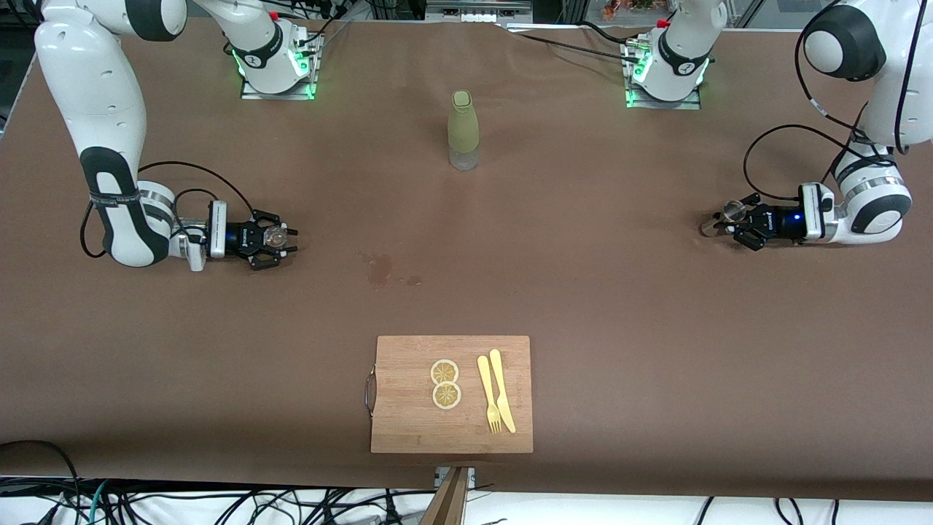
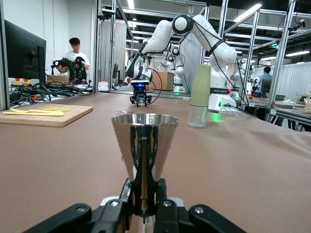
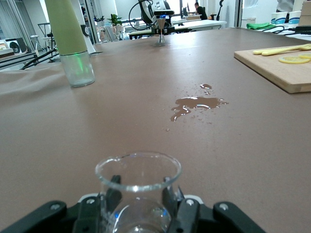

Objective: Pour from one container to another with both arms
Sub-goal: 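Place the glass with the right gripper while the left gripper lowers the jigger, then release the jigger with the left gripper while the right gripper withdraws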

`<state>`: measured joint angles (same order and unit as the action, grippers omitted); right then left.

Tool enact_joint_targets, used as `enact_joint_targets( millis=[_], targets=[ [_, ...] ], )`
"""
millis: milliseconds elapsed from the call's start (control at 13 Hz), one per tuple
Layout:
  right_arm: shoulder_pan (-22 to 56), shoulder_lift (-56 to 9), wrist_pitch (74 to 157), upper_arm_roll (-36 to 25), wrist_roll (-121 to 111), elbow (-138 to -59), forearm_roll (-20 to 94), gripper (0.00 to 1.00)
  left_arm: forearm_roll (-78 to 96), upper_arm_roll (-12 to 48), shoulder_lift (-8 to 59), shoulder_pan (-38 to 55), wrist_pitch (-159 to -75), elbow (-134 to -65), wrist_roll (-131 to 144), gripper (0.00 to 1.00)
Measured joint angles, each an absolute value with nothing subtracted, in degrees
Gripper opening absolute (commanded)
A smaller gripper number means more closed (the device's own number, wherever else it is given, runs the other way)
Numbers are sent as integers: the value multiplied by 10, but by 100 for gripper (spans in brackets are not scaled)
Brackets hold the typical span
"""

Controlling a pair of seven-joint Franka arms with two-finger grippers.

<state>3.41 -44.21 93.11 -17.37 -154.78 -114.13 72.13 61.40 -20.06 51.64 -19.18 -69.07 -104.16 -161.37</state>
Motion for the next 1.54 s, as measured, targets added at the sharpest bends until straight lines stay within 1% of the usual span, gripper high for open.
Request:
enact_joint_targets(
  millis=[154,462,538,615,923,1154,1308,1538],
  targets=[
    [34,-442,931,-181,-1548,-1138,713,100,614,-200,525,-192,-691,-1038,-1617,0],
    [24,-422,947,-225,-1545,-1132,636,100,614,-200,545,-192,-685,-1032,-1621,0],
    [14,-406,962,-231,-1534,-1132,607,100,614,-200,547,-192,-682,-1030,-1621,15],
    [5,-387,975,-236,-1513,-1134,578,100,614,-200,549,-192,-680,-1028,-1621,99],
    [-7,-272,1024,-259,-1347,-1168,471,100,606,-201,559,-192,-685,-1009,-1611,100],
    [-3,-197,1027,-258,-1148,-1178,412,100,566,-216,559,-191,-686,-951,-1577,100],
    [2,-171,1028,-254,-1026,-1178,383,100,539,-224,556,-190,-685,-913,-1554,100],
    [5,-152,1035,-229,-874,-1161,322,100,526,-226,544,-177,-684,-889,-1480,100]
  ],
)
